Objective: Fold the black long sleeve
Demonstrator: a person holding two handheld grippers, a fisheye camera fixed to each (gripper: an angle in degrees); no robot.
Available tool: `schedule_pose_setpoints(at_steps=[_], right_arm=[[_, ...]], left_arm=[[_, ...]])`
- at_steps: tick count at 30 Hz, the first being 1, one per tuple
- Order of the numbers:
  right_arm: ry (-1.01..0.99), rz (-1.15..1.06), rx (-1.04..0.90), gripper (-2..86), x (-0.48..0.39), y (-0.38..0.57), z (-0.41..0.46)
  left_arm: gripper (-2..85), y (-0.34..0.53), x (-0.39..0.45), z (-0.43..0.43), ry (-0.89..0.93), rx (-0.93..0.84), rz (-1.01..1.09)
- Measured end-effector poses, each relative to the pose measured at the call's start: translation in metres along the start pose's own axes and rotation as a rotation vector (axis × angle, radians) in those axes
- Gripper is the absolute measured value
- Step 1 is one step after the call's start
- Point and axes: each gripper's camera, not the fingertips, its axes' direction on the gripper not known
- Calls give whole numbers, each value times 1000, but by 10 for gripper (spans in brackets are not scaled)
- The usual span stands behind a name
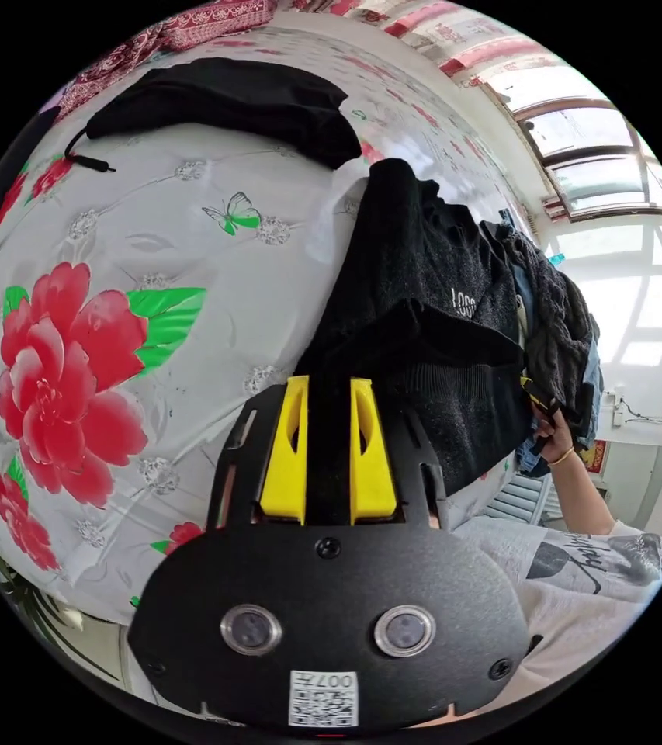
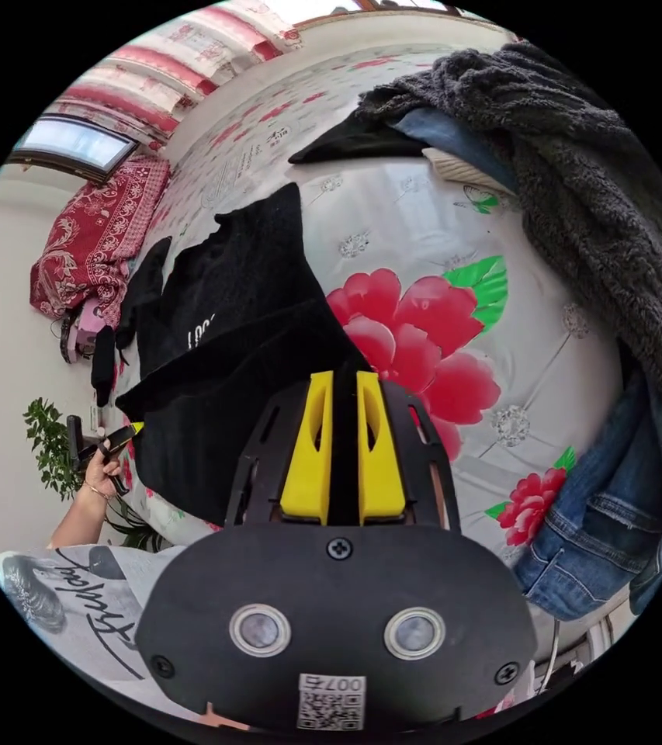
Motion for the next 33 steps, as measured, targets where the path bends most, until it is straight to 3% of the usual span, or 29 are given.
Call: schedule_pose_setpoints(at_steps=[7, 15, 19, 22, 24, 27, 29, 33], right_arm=[[-74, -24, 111, 80, 62, 67, -75], [-166, -8, 16, 101, 106, 142, -50], [-130, -2, -9, 82, 117, 127, -30], [-221, 27, -50, 66, 135, 123, -36], [-261, -16, -24, 60, 142, 132, -54], [-394, -47, 35, 53, 157, 155, -95], [-436, -51, 24, 50, 167, 174, -125], [-597, 0, 17, 48, 195, 186, -175]], left_arm=[[114, 66, -34, -77, 0, 159, 5], [132, 129, -59, -60, 156, 62, 15], [98, 115, -63, -55, 100, 43, 18], [65, 104, -71, -66, 188, -20, 21], [62, 109, -71, -87, 235, 29, 57], [57, 127, -84, -129, 433, 132, 27], [54, 143, -96, -156, 657, 151, -27], [52, 156, -101, -196, 799, 161, -28]])
